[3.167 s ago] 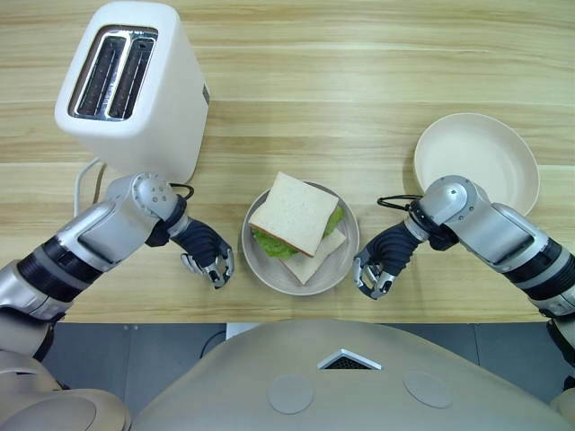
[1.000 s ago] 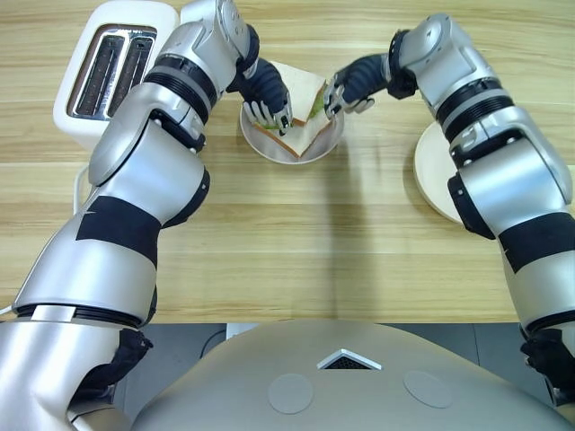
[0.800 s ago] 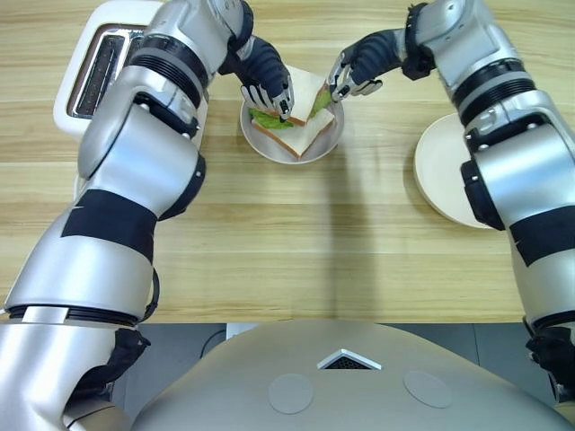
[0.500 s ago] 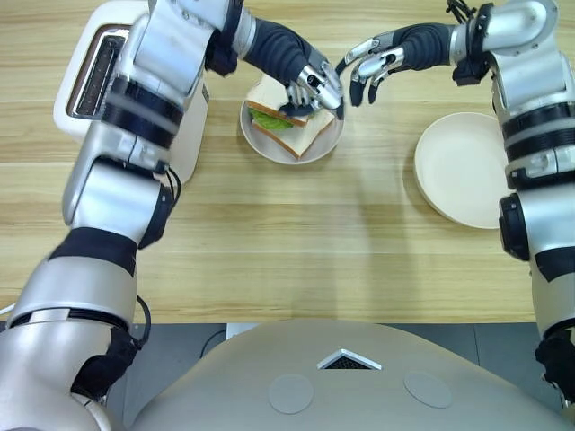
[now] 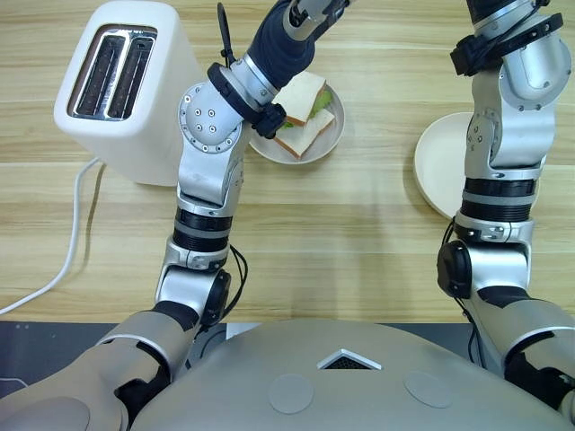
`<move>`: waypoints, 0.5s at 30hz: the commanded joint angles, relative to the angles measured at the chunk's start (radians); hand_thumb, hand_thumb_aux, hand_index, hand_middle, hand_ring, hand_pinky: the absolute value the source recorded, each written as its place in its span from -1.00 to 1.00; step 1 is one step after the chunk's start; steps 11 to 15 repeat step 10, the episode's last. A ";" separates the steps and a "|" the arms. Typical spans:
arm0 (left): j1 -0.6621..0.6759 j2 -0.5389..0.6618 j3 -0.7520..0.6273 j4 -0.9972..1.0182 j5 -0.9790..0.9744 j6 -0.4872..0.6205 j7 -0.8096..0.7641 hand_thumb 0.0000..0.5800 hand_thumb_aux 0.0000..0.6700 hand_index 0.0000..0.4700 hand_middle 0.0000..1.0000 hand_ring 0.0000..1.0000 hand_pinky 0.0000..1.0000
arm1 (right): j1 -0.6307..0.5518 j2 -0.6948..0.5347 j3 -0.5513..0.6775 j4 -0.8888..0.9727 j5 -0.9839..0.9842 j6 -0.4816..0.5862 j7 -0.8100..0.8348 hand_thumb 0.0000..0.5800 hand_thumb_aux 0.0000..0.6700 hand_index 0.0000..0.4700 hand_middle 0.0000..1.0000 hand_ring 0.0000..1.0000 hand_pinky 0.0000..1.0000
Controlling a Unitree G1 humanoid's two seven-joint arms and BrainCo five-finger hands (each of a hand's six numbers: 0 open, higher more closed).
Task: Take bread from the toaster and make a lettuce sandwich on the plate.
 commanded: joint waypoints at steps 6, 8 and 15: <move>0.081 -0.024 -0.031 -0.116 0.032 -0.068 0.132 -1.00 -1.00 -1.00 -1.00 -1.00 -1.00 | 0.130 0.114 0.100 -0.130 -0.209 -0.109 -0.234 -1.00 -1.00 -1.00 -1.00 -1.00 -1.00; 0.108 -0.027 -0.067 -0.182 0.041 -0.060 0.148 -1.00 -1.00 -1.00 -1.00 -1.00 -1.00 | 0.143 0.125 0.113 -0.217 -0.183 -0.055 -0.224 -1.00 -1.00 -1.00 -1.00 -1.00 -1.00; 0.161 -0.006 -0.131 -0.235 0.079 -0.061 0.144 -1.00 -1.00 -1.00 -1.00 -1.00 -1.00 | 0.195 0.143 0.131 -0.293 -0.182 -0.041 -0.238 -1.00 -1.00 -1.00 -1.00 -1.00 -1.00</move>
